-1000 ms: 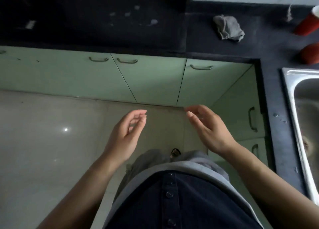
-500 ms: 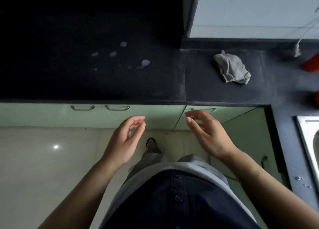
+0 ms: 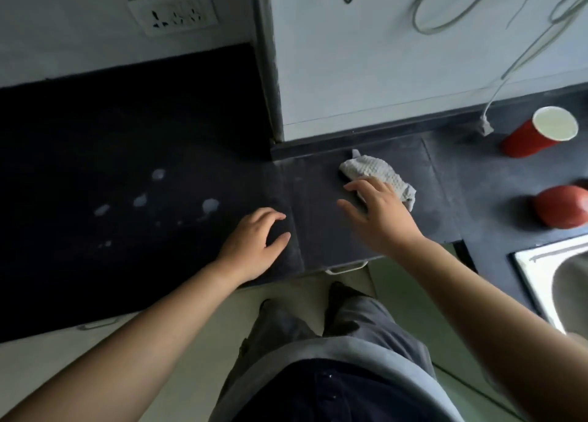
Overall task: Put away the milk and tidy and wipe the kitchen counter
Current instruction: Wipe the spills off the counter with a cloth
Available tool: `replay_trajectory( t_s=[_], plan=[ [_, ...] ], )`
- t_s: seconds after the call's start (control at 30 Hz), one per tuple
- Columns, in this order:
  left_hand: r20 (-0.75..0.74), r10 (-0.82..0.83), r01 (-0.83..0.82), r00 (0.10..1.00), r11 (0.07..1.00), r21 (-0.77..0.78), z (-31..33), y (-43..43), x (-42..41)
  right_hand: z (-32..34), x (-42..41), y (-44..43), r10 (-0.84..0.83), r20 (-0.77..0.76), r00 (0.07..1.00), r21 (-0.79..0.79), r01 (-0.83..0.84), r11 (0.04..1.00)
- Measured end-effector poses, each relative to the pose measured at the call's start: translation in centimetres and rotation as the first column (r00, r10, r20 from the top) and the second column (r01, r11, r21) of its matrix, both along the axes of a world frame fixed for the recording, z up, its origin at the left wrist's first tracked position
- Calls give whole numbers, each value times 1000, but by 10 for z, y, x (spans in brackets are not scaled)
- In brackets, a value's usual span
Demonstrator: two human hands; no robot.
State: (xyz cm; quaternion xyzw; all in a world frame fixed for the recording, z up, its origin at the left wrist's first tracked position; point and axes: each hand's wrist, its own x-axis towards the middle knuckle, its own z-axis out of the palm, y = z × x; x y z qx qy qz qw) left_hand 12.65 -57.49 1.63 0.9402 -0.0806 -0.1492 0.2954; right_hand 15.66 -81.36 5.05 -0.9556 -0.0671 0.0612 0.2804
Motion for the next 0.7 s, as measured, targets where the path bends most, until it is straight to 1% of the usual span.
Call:
replay_trajectory(
  t_s=[0.13,0.23,0.33,0.47,0.6,0.7],
  plan=[
    [-6,1,0,1000,992,129,-23,-30,13,-23,44,-25,7,1,1000,-83,-7,997],
    [19,22,-25,1000,981,190,-38,-41,15,-42,68,-38,-10,-77,997,-164,-3,987],
    [-4,40,-37,999,957,288,-50,-49,9,-61,74,-44,31,-156,987,-219,-65,974],
    [4,69,-66,998,938,341,-56,-56,4,-76,65,-49,103,-87,991,-298,-124,946],
    [1,74,-69,997,930,360,-56,-58,4,-81,52,-53,202,-35,979,-286,-204,936],
    [-6,88,-80,996,933,352,-53,-59,3,-80,58,-52,224,-64,972,-266,-233,935]
  ],
)
